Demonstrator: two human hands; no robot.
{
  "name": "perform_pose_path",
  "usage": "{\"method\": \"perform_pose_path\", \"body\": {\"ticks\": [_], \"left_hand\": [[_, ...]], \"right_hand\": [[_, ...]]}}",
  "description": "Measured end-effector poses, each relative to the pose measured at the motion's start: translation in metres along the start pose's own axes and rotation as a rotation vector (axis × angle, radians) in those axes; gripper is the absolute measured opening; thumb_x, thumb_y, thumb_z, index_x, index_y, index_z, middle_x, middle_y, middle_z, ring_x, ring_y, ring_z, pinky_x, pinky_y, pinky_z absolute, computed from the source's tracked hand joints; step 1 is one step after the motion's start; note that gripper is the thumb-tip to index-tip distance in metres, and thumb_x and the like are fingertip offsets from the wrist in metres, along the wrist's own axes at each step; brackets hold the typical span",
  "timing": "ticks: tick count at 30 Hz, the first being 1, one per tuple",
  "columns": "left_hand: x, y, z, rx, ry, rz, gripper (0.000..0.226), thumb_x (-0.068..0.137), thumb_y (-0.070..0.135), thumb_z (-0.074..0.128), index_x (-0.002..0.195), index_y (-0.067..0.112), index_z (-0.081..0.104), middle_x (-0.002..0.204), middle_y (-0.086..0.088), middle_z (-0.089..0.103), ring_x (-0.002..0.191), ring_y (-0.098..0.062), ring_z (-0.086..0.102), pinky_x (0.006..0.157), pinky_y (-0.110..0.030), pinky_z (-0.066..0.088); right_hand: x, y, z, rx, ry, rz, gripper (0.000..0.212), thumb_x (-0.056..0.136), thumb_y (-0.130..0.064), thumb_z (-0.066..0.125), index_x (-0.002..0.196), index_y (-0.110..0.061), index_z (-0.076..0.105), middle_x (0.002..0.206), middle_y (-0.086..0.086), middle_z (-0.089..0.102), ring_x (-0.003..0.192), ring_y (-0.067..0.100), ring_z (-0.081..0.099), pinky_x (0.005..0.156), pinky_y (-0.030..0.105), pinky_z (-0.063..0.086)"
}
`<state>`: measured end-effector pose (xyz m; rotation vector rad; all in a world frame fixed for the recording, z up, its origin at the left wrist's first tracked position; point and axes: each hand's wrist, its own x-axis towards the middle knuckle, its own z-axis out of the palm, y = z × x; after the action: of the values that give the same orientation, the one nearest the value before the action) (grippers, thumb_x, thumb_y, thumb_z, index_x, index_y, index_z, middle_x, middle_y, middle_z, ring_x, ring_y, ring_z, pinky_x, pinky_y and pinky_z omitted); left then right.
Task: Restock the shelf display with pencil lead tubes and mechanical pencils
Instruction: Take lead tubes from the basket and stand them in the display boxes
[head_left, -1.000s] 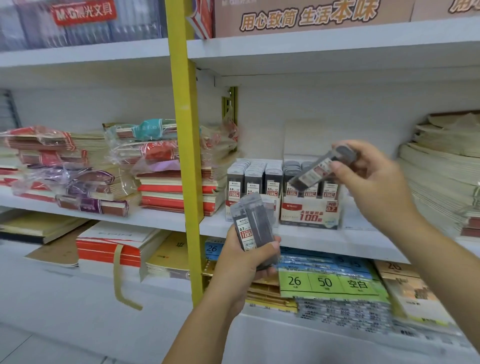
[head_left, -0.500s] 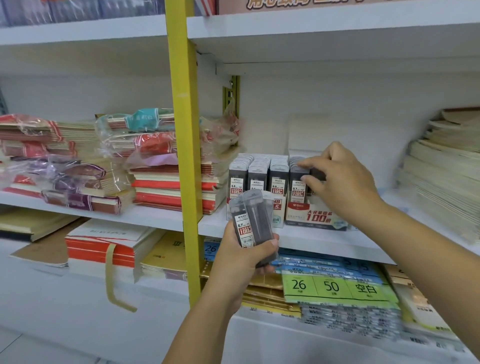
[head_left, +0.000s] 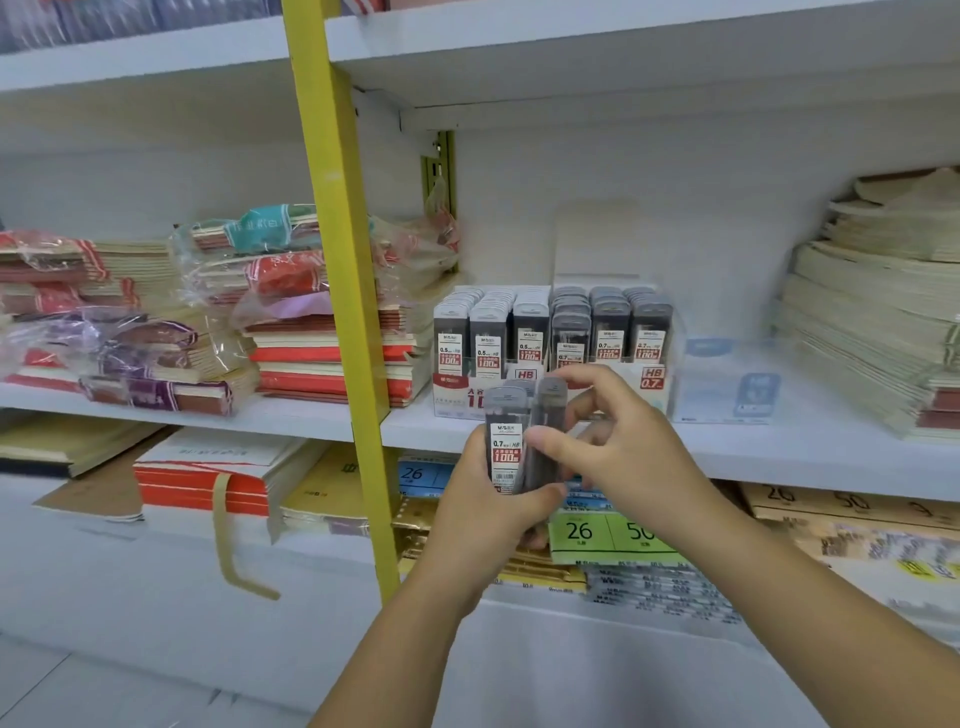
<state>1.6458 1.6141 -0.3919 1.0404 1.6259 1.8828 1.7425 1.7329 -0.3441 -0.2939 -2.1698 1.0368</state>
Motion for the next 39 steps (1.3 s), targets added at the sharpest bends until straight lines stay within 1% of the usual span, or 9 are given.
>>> {"method": "perform_pose_path", "body": {"ticks": [5, 12, 15, 19, 23, 28, 34, 37, 39], "left_hand": [[-0.006, 0.004, 0.005, -0.006, -0.034, -0.019, 0.058, 0.064, 0.041, 0.089, 0.112, 0.046, 0.056, 0.097, 0.015, 0.073, 0.081, -0.005, 0.072, 0.062, -0.021, 0.055], [-0.007, 0.001, 0.002, -0.111, -0.017, -0.125, 0.041, 0.083, 0.022, 0.082, 0.113, 0.038, 0.059, 0.098, 0.013, 0.075, 0.085, -0.010, 0.075, 0.065, -0.023, 0.057], [-0.006, 0.001, 0.005, -0.103, -0.005, -0.122, 0.041, 0.081, 0.023, 0.084, 0.110, 0.042, 0.062, 0.098, 0.012, 0.075, 0.087, -0.016, 0.074, 0.064, -0.024, 0.057], [-0.003, 0.000, 0.007, -0.113, 0.002, -0.109, 0.042, 0.080, 0.025, 0.084, 0.111, 0.043, 0.061, 0.100, 0.010, 0.074, 0.087, -0.019, 0.072, 0.063, -0.025, 0.057], [0.000, 0.000, 0.001, -0.130, 0.035, -0.090, 0.034, 0.086, 0.026, 0.079, 0.108, 0.043, 0.060, 0.095, 0.009, 0.074, 0.086, -0.013, 0.074, 0.063, -0.025, 0.058], [0.010, 0.001, -0.009, -0.186, 0.069, -0.058, 0.035, 0.090, 0.022, 0.074, 0.115, 0.040, 0.056, 0.095, 0.008, 0.076, 0.086, -0.014, 0.076, 0.059, -0.025, 0.058], [0.016, -0.002, -0.016, -0.180, 0.090, -0.033, 0.037, 0.089, 0.021, 0.076, 0.115, 0.040, 0.056, 0.088, 0.011, 0.075, 0.078, -0.011, 0.075, 0.059, -0.025, 0.058], [0.019, -0.003, -0.017, -0.190, 0.098, -0.029, 0.039, 0.088, 0.020, 0.077, 0.116, 0.039, 0.058, 0.094, 0.008, 0.074, 0.078, -0.013, 0.075, 0.057, -0.025, 0.057], [0.019, -0.003, -0.017, -0.187, 0.092, -0.027, 0.038, 0.087, 0.021, 0.078, 0.115, 0.039, 0.059, 0.093, 0.009, 0.074, 0.078, -0.012, 0.075, 0.057, -0.025, 0.057]], "right_hand": [[-0.003, 0.005, -0.013, 0.192, -0.061, 0.104, 0.039, 0.086, -0.029, 0.071, 0.115, -0.052, 0.056, 0.092, -0.007, 0.069, 0.071, 0.017, 0.072, 0.068, 0.033, 0.059], [-0.006, 0.009, -0.029, 0.546, -0.166, 0.203, 0.027, 0.096, -0.003, 0.052, 0.118, -0.015, 0.063, 0.105, 0.009, 0.074, 0.096, 0.026, 0.072, 0.073, 0.029, 0.059], [-0.005, 0.011, -0.031, 0.553, -0.114, 0.217, 0.038, 0.093, 0.000, 0.057, 0.124, -0.019, 0.053, 0.100, 0.012, 0.075, 0.092, 0.029, 0.073, 0.070, 0.034, 0.060], [-0.005, 0.007, -0.031, 0.339, -0.085, 0.124, 0.047, 0.088, -0.002, 0.065, 0.120, -0.034, 0.054, 0.093, 0.005, 0.075, 0.084, 0.025, 0.072, 0.068, 0.033, 0.059], [0.009, -0.017, -0.044, 0.214, 0.183, -0.089, 0.045, 0.083, -0.009, 0.072, 0.103, -0.046, 0.058, 0.099, -0.004, 0.072, 0.078, 0.015, 0.072, 0.061, 0.024, 0.057], [0.048, -0.046, -0.061, -0.159, 0.278, -0.393, 0.044, 0.089, -0.010, 0.067, 0.101, -0.045, 0.043, 0.094, -0.014, 0.062, 0.084, 0.003, 0.066, 0.070, 0.017, 0.055], [0.078, -0.024, -0.049, -0.447, 0.147, -0.247, 0.033, 0.088, -0.020, 0.069, 0.103, -0.040, 0.048, 0.089, -0.014, 0.061, 0.079, 0.002, 0.059, 0.067, 0.022, 0.048], [0.085, -0.009, -0.044, -0.605, 0.172, -0.204, 0.018, 0.089, -0.027, 0.066, 0.105, -0.035, 0.061, 0.095, -0.005, 0.054, 0.086, 0.014, 0.051, 0.073, 0.031, 0.045], [0.085, -0.002, -0.041, -0.698, 0.231, -0.209, 0.026, 0.090, -0.030, 0.065, 0.116, -0.032, 0.066, 0.095, -0.005, 0.046, 0.094, 0.014, 0.043, 0.073, 0.032, 0.041]]}}
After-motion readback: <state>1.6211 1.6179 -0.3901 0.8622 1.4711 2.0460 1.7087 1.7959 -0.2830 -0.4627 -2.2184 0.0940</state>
